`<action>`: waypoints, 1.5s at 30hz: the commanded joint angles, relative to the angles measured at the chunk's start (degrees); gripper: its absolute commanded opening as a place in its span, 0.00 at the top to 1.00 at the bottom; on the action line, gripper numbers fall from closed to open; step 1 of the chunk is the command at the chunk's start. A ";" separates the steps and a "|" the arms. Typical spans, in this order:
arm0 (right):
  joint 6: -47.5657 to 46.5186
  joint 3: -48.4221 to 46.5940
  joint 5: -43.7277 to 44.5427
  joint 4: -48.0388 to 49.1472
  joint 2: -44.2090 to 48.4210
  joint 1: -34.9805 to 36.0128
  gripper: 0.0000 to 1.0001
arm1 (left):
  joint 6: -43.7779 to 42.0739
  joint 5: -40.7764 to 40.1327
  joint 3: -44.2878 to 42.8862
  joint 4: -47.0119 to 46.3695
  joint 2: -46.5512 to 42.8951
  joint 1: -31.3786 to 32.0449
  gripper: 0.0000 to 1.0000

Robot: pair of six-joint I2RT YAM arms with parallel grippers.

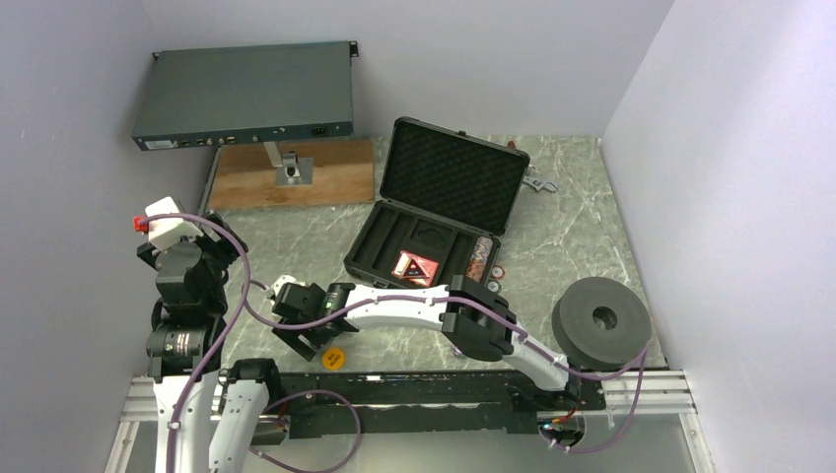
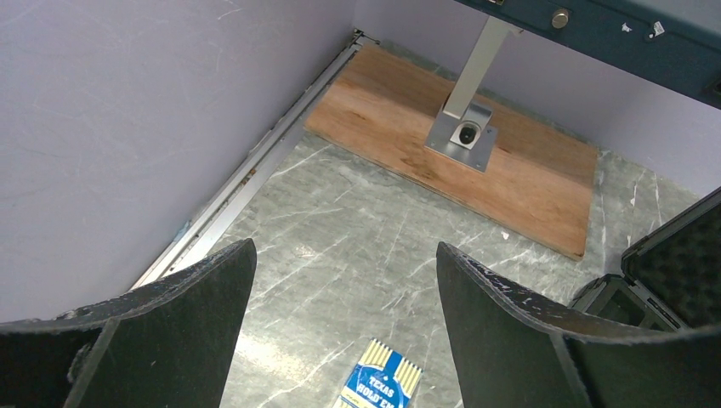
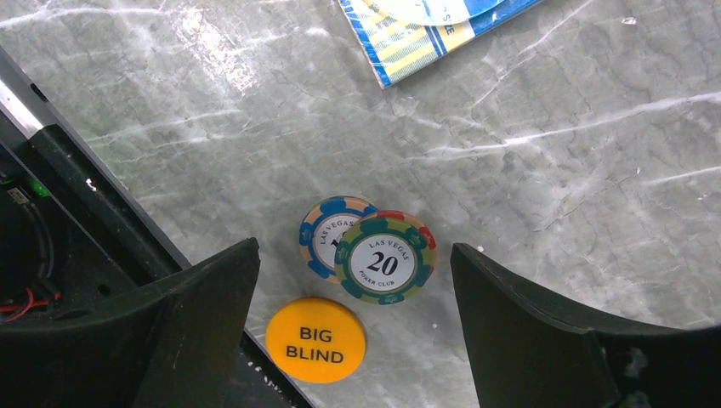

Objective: Pack up texas hold em set

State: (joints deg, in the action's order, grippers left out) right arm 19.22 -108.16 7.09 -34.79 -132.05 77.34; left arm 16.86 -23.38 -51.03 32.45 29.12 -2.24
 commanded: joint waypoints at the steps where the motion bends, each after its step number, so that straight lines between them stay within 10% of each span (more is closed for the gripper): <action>1: -0.68 -1.76 1.04 -0.88 3.43 0.35 0.13 | 0.62 0.26 -0.30 -0.68 0.38 -0.46 0.17; 45: 2.33 -0.78 -0.36 -0.52 -1.62 0.35 0.29 | 0.63 0.10 -0.30 -0.67 -0.11 -0.48 0.16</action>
State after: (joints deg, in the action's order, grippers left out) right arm 20.01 -108.16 6.98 -35.14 -132.75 77.36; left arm 16.86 -23.38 -51.03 32.45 29.10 -2.35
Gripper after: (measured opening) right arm 0.732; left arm 0.836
